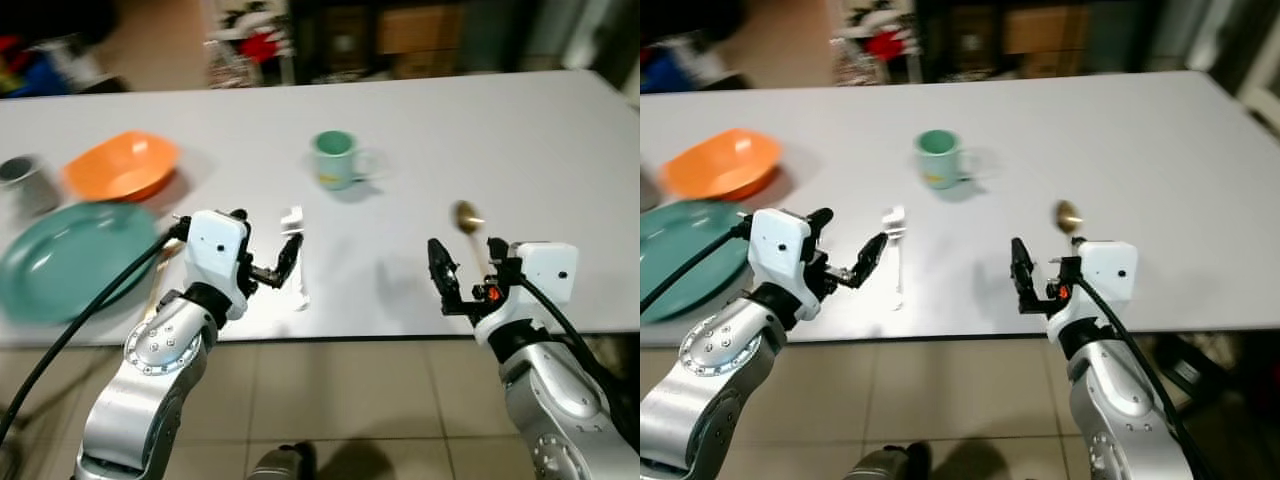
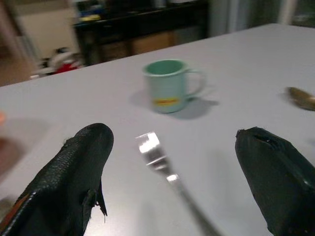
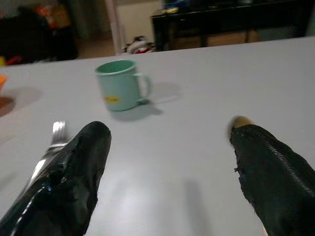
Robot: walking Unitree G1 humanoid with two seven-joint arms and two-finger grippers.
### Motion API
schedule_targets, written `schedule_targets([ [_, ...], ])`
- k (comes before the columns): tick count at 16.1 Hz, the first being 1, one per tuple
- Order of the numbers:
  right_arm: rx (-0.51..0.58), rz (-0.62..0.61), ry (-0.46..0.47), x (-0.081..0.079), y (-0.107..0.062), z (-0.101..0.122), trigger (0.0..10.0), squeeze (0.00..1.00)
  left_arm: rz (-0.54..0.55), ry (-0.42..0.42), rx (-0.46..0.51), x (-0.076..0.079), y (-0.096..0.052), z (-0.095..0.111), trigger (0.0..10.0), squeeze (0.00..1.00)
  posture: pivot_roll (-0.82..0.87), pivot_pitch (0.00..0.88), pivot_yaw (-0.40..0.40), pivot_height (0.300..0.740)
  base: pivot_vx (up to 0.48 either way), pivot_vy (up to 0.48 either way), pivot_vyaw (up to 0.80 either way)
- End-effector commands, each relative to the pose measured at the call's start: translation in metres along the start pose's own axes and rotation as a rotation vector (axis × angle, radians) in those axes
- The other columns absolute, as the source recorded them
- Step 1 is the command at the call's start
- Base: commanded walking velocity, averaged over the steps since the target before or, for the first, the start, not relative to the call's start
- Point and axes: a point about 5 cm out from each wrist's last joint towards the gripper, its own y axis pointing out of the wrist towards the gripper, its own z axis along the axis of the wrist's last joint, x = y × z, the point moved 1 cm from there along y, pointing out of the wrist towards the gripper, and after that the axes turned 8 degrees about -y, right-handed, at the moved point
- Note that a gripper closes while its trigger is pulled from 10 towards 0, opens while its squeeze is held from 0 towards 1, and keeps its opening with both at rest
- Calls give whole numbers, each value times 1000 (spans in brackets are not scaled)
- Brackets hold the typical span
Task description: Setting the table
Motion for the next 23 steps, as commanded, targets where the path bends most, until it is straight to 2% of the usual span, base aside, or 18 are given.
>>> schedule_targets([
  [1,28,2,-26,-5,-2,7,10000,1000,35,16,9,-5,-3,1,10000,0,19,35,80,740,0,0,800],
  [7,30,61,-66,-12,0,10,10000,1000,61,12,2,-1,-9,-5,10000,0,29,38,47,740,0,0,800],
  [9,18,78,-55,-13,5,9,10000,1000,24,47,-43,1,-10,-14,10000,0,36,42,48,740,0,0,800],
  [12,22,98,-81,-13,7,11,10000,1000,31,55,-41,-1,-9,-13,10000,0,41,39,44,740,0,0,800],
  [15,48,91,-55,-10,10,15,10000,1000,41,36,-37,1,-9,-13,10000,0,39,36,35,740,0,0,800],
  [21,47,91,-69,-10,10,16,10000,1000,49,34,-29,-1,-8,-11,10000,0,39,31,36,740,0,0,800],
  [23,36,44,-14,-6,10,13,10000,1000,46,32,-18,-1,-7,-9,10000,0,35,32,39,740,0,0,800],
])
